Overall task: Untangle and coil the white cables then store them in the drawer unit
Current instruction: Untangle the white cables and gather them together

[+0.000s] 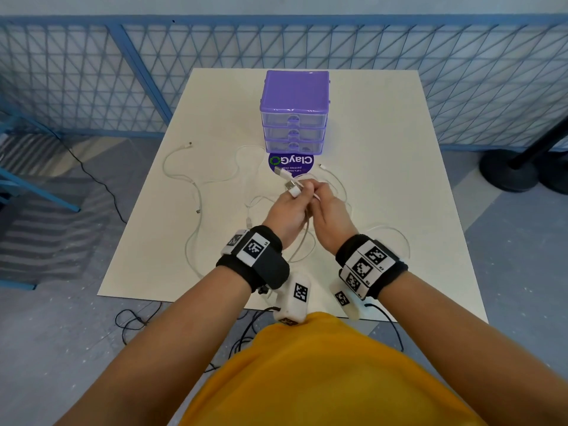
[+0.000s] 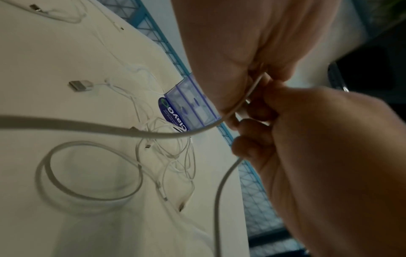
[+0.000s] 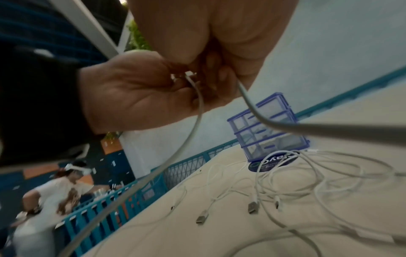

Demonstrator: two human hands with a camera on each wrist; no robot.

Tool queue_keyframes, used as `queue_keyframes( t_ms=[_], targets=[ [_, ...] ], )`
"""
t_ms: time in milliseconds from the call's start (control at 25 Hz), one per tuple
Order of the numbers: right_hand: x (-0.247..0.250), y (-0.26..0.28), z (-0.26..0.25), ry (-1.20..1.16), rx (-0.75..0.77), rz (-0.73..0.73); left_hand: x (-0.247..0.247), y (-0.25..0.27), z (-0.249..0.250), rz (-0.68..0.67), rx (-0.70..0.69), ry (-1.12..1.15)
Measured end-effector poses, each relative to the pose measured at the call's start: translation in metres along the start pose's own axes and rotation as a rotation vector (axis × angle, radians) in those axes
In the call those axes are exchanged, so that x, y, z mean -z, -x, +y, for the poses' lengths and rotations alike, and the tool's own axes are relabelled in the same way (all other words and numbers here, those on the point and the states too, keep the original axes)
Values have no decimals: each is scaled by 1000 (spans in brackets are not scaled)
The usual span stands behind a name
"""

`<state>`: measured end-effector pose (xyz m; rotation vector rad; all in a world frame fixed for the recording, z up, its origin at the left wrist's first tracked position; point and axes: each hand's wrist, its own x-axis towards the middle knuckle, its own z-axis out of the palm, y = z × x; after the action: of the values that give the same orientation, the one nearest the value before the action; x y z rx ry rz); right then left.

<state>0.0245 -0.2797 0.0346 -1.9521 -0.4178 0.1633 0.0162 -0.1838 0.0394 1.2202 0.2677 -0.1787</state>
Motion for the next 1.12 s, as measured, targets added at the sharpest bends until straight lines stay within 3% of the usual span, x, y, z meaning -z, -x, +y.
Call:
queue_keyframes(
  t_ms=[200,360,680,800,920,1040,1120],
  targets=[
    [-5,13,25,114,-103,-232,15,-7,21,135,-6,372],
    [-16,24,32,53,-144,-475,17,-10,25,208,-32,413],
    [-31,13,24,-34,-245,-416,26,-8,4,303,78,595],
    [-30,9,21,-32,-288,-409,28,-3,1,268,120,407],
    [-32,7,21,87,-198,-472,35,5,2,200,162,129],
    [-37,11,25,195,-103,-649,55,4,9,300,120,109],
    [-36,7,31,242,-71,-683,67,3,13,359,104,100]
  ],
)
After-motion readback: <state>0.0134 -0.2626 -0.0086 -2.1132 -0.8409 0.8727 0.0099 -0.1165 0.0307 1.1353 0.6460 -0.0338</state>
